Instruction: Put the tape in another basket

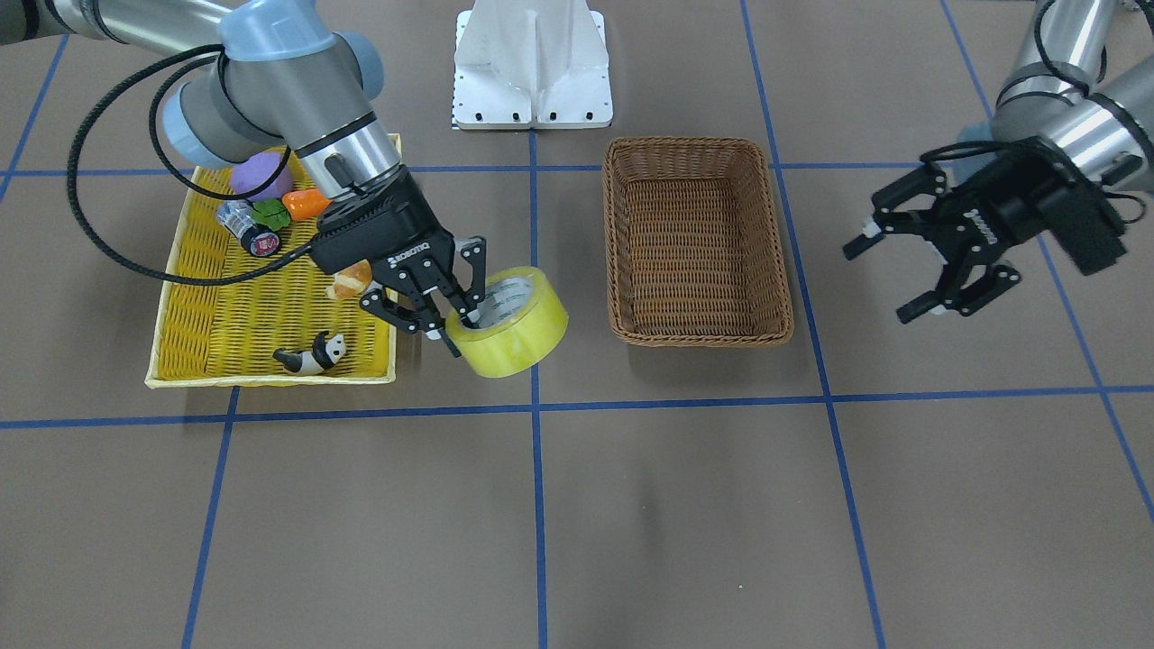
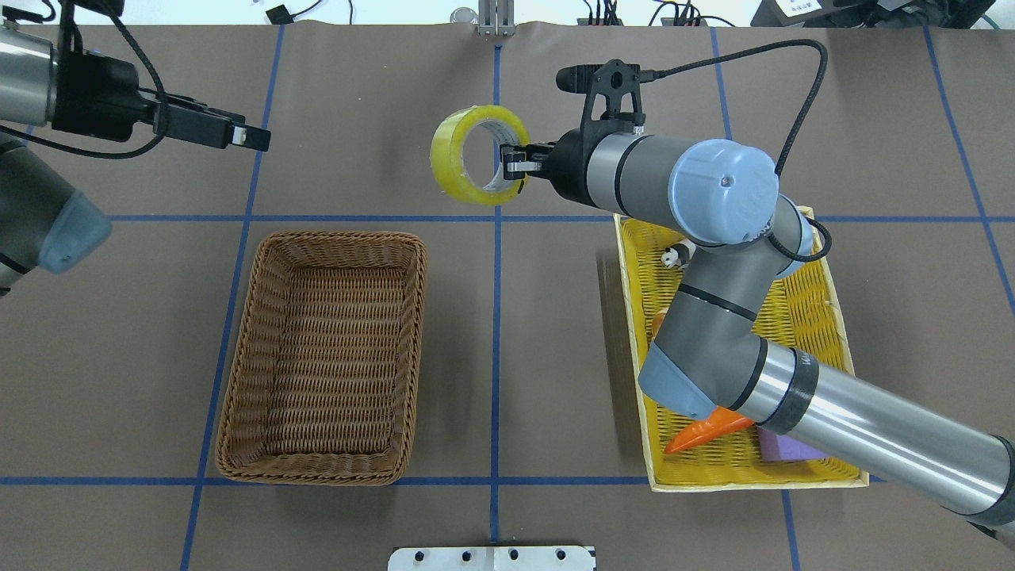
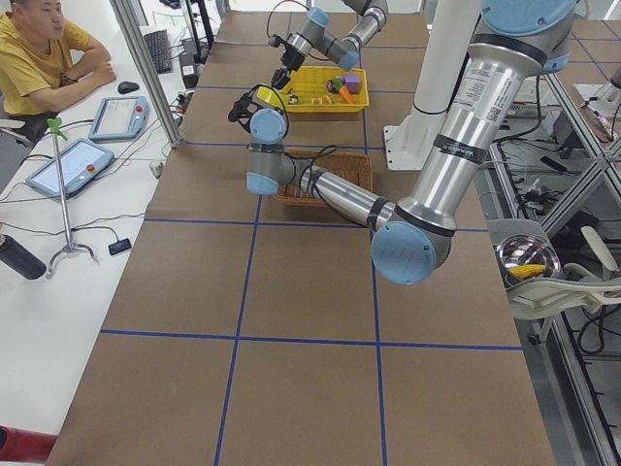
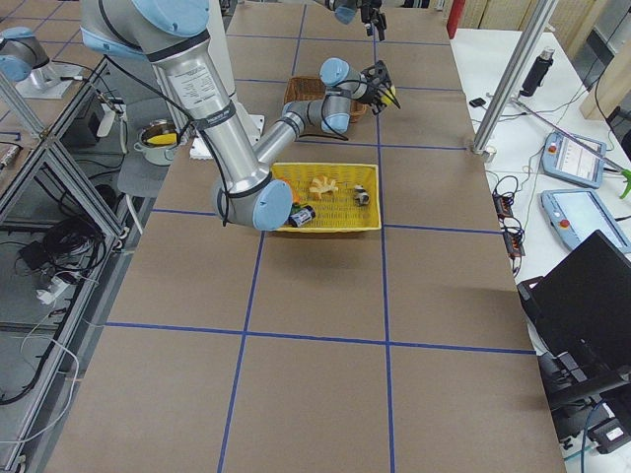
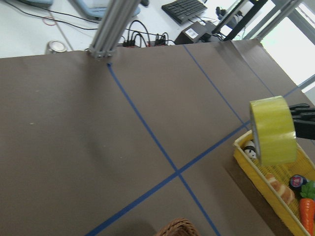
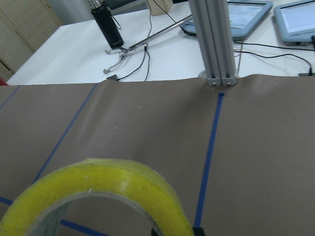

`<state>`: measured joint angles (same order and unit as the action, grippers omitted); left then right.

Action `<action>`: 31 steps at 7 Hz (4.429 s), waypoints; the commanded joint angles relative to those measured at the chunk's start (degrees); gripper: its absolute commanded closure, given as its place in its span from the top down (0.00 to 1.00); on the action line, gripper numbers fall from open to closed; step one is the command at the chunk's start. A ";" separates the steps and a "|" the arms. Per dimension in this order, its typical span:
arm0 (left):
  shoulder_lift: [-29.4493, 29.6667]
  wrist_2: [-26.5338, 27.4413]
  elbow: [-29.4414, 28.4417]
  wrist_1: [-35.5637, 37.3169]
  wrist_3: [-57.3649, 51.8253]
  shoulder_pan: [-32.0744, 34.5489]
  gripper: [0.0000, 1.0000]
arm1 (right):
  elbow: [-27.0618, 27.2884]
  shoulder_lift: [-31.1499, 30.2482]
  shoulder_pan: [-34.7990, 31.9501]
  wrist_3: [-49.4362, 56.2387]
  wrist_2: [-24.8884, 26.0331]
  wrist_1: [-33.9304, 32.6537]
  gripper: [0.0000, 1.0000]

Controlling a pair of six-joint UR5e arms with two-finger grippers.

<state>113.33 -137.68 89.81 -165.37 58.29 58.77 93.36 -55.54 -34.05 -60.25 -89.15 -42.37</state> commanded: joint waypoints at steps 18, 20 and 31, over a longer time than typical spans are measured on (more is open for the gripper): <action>3.04 27.38 -0.69 -10.74 18.35 -17.73 0.00 | 11.23 -11.33 0.90 0.40 -8.49 -3.20 0.99; -0.38 27.20 -1.13 -15.57 18.53 -18.25 0.00 | 10.79 -10.21 -15.87 2.23 -26.33 -21.70 1.00; -12.35 27.91 -5.87 -25.88 48.59 -22.91 0.00 | 6.66 -38.13 -58.67 78.19 -39.52 -52.16 1.00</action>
<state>101.04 -109.87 85.21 -191.19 107.00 36.80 100.17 -89.67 -90.51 17.56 -128.39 -99.00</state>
